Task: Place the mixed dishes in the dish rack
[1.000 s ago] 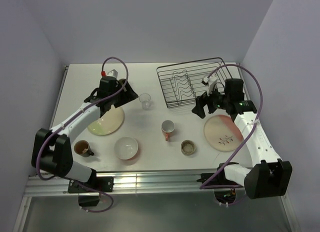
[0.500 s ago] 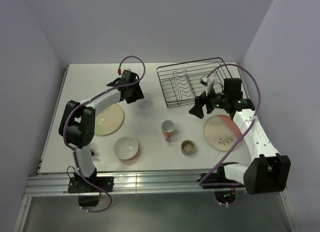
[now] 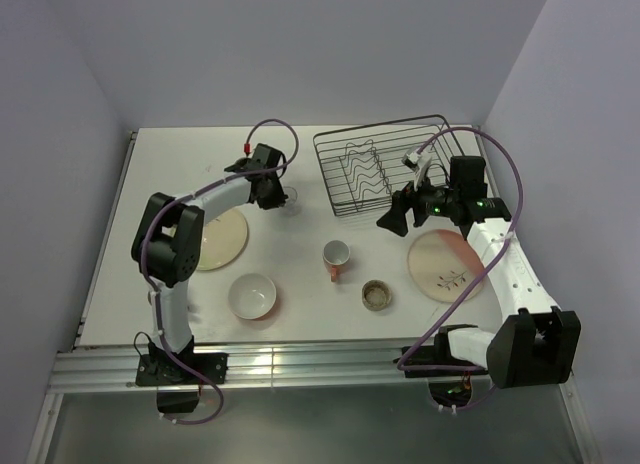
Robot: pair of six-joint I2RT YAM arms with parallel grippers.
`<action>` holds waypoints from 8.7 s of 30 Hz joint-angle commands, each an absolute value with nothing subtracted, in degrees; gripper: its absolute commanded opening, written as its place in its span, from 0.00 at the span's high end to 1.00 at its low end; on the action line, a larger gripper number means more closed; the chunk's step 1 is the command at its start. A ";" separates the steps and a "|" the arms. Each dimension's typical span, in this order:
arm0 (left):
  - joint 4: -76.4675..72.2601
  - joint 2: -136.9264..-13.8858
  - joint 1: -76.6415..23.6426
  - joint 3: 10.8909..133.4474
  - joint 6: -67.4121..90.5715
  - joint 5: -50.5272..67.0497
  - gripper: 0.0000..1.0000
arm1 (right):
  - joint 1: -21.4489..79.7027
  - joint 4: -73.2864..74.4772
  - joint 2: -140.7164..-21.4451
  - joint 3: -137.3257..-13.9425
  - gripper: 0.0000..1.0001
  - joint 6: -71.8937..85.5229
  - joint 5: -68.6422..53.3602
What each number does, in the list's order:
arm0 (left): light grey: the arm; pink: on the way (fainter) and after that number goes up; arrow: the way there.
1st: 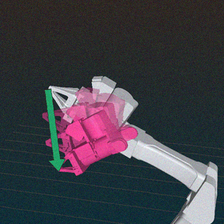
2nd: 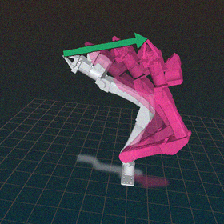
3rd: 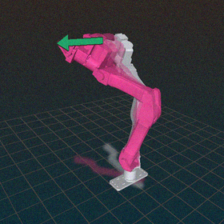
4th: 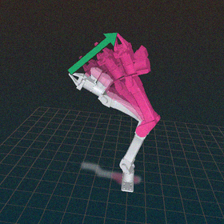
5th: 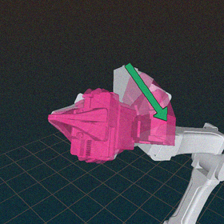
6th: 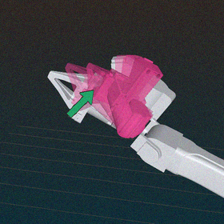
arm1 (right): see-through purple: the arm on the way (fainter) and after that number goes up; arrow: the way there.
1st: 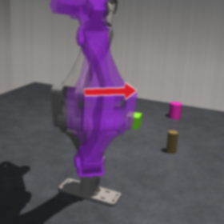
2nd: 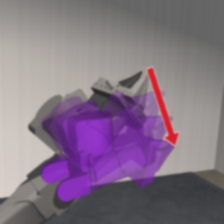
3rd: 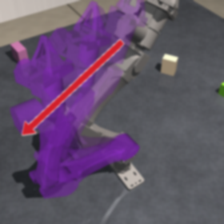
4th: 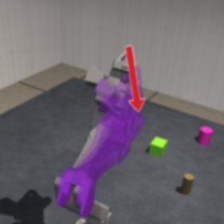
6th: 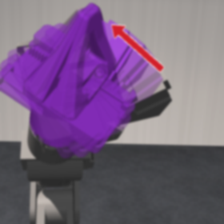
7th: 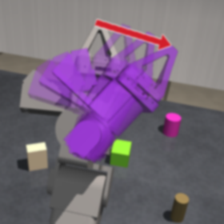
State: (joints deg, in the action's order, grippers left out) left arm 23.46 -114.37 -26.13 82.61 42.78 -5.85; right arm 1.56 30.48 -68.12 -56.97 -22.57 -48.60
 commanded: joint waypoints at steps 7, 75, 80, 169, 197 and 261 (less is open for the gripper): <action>12.41 -94.06 -24.61 71.91 45.61 4.35 1.00 | 2.99 23.14 -71.71 -61.34 0.11 -5.59 -62.38; -49.13 -78.05 -24.96 48.08 70.84 44.39 1.00 | 23.91 -50.97 -82.79 -51.86 0.21 77.07 -55.46; -54.39 -77.17 -25.13 45.45 71.63 40.00 1.00 | 23.91 -55.10 -82.44 -50.63 0.22 82.08 -53.71; -0.53 -47.81 -21.01 39.11 37.79 5.54 0.06 | -1.76 30.41 -118.37 -115.91 0.91 -20.65 -11.79; -2.29 -55.28 -20.74 41.40 38.23 6.77 0.06 | -3.52 25.84 -135.44 -124.19 0.81 -27.07 -4.57; 23.11 -102.70 -10.20 80.48 45.10 -2.43 0.40 | 2.52 27.25 -88.19 -86.34 0.25 -31.64 -47.10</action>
